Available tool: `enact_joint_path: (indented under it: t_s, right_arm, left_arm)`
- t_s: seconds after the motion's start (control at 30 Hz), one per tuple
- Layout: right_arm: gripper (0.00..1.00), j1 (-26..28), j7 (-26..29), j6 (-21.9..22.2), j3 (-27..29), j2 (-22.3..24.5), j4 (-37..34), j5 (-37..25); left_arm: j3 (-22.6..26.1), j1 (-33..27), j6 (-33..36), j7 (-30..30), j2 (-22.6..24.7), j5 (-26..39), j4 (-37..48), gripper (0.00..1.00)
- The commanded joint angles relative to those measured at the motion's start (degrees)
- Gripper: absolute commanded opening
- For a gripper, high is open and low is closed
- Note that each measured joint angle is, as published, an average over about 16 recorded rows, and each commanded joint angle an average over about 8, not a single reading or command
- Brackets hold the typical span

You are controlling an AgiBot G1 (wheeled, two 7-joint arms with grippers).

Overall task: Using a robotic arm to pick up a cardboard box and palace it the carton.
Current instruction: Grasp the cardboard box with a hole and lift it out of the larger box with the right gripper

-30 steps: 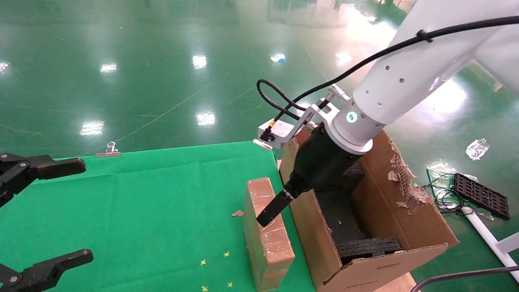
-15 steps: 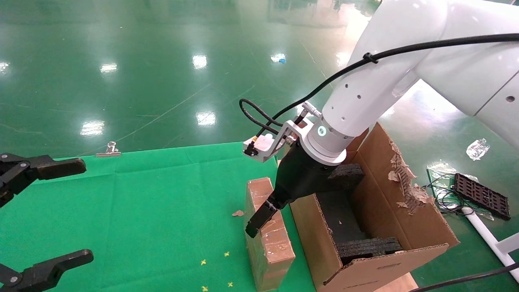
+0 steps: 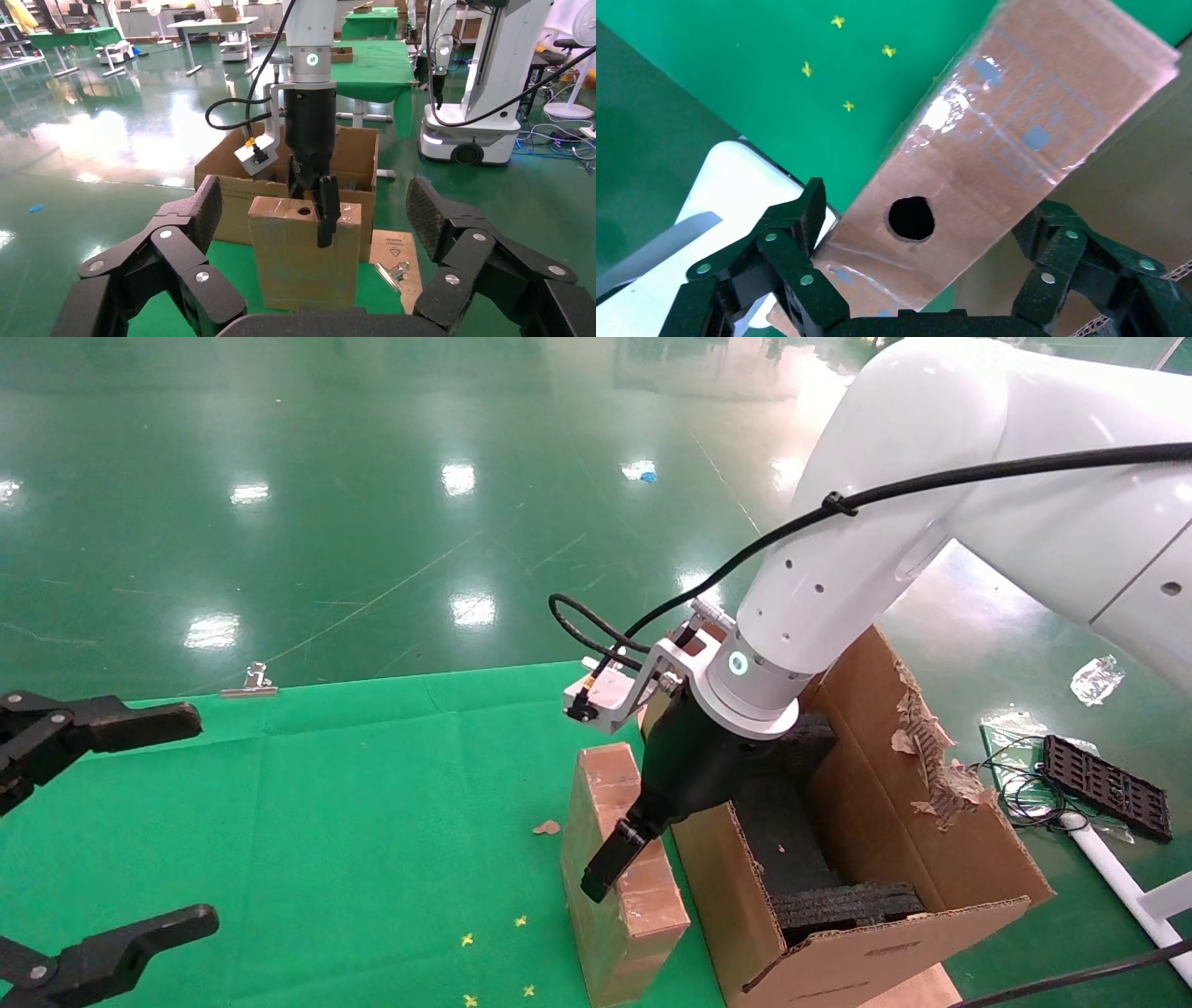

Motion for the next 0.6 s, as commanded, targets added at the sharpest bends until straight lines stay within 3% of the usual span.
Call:
enact_joint_path:
  t_s: [0.03,0.6]
  right_arm:
    - [0.00,-0.06,0.34,-0.03,-0.15,0.21,0.58,-0.17]
    - [0.00,-0.23,0.48,0.35,-0.33,2.03,2.44,-0.59]
  left_arm:
    - [0.01,0.00,0.00,0.00,0.00,-0.01,0.00,0.00]
    - [0.07,-0.02,-0.03,0.04,-0.03,-0.05,0.00,0.00]
